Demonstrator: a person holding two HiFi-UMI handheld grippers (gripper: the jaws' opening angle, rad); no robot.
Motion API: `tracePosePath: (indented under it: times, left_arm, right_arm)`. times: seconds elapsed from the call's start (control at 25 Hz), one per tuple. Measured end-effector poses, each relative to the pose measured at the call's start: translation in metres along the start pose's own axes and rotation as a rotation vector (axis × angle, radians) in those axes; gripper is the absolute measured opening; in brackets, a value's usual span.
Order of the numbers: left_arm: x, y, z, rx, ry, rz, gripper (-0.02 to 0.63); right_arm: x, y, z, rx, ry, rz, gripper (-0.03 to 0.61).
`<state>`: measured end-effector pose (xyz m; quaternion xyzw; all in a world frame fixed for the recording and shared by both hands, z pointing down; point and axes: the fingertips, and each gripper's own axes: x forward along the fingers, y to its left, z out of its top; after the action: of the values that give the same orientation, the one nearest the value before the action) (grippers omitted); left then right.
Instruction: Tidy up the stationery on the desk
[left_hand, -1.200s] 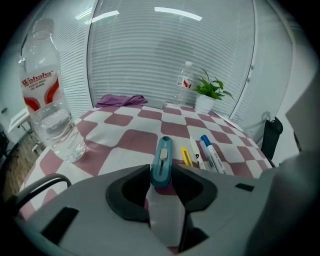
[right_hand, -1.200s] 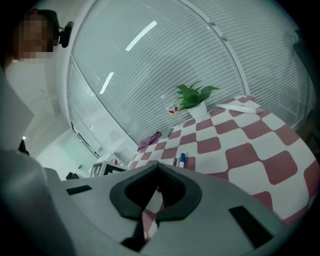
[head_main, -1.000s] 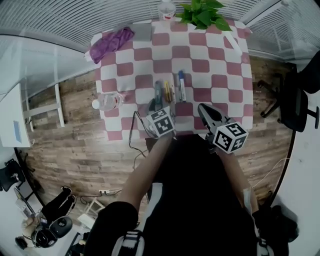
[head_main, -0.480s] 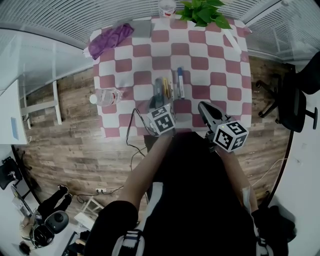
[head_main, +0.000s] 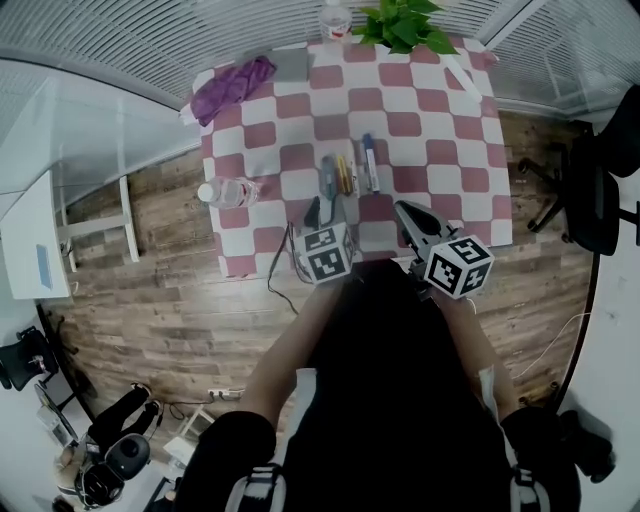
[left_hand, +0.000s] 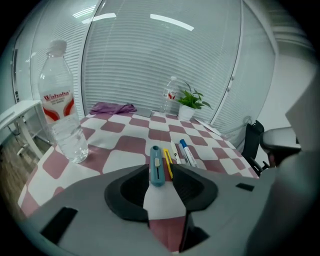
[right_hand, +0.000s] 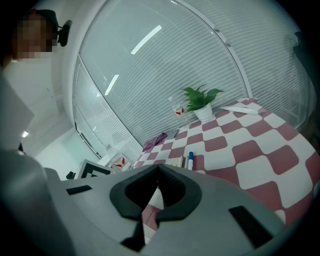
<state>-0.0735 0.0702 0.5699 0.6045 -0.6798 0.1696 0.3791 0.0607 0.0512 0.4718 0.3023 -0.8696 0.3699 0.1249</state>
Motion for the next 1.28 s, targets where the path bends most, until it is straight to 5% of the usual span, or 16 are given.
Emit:
tracePosePath:
  times: [0.36,0.72,1.04,1.28]
  left_arm:
    - [-0.091,0.004,0.010,0.022,-0.110,-0.163,0.071]
    - [-0.220,0.025,0.033,0.207,-0.399,-0.228,0.046]
    - [-0.312,0.014,0.073,0.408,-0.599,-0.285,0.044]
    - [-0.343,0.003,0.079,0.469,-0.603,-0.329,0.044]
  right_arm:
    - [-0.015,0.072,-0.030,-0.082,-0.029,0.020,0.021]
    - [-0.045,0.151,-0.062,-0.222,-0.047,0.046,0.020]
    - [-0.102,0.194,-0.021,-0.327,-0.205,0.083,0.020]
    - [-0.138,0.200,0.009,-0.422,-0.319,0.041,0.020]
